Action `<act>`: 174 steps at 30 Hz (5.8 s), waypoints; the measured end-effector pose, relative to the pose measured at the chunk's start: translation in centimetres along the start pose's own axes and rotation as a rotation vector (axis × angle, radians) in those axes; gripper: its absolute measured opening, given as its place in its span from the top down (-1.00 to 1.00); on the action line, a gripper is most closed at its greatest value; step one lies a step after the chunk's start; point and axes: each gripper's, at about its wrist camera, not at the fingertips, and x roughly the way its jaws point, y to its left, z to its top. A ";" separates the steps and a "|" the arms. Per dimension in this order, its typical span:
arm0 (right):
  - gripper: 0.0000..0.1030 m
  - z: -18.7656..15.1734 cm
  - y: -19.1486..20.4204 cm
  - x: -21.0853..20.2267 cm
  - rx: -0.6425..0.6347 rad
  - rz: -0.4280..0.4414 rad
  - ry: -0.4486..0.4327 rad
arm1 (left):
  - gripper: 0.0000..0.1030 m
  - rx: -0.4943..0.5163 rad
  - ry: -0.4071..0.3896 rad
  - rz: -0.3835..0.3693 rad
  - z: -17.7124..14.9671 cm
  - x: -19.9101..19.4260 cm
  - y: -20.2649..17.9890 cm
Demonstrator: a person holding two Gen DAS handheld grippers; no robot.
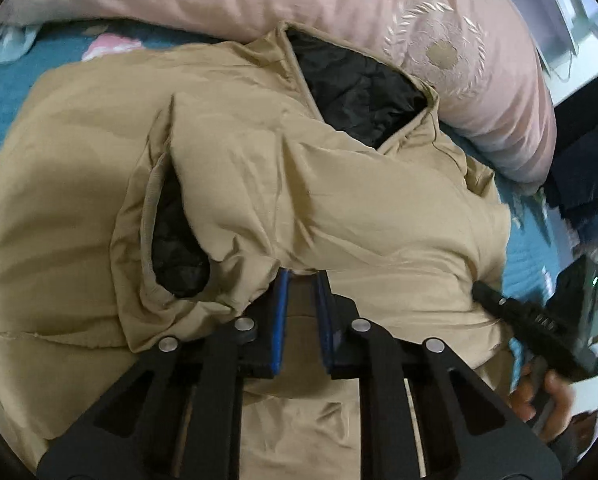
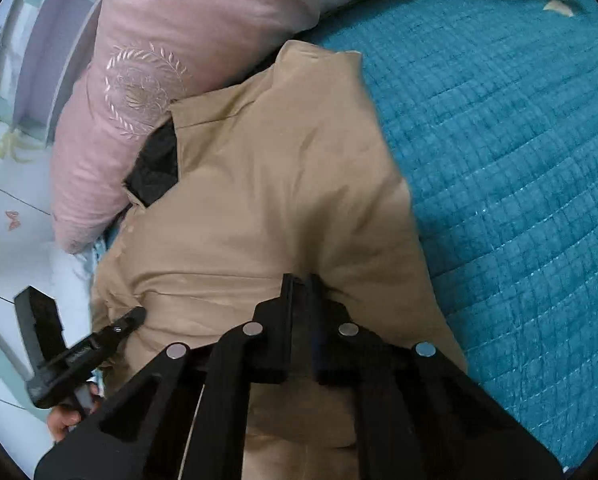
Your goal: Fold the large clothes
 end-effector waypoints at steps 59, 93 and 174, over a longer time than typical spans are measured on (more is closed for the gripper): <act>0.77 2.1 6.5 -11.1 -0.288 -0.040 -0.273 | 0.62 0.117 -0.246 0.048 4.5 -15.3 8.2; 0.01 -22.6 1.3 -19.8 -0.237 -0.362 -0.059 | -0.23 -0.082 -0.094 0.163 -21.7 -23.2 13.2; 0.89 -22.7 13.7 -6.7 -0.283 -0.084 0.222 | 0.66 -0.227 -0.004 -0.115 -25.5 -21.5 14.5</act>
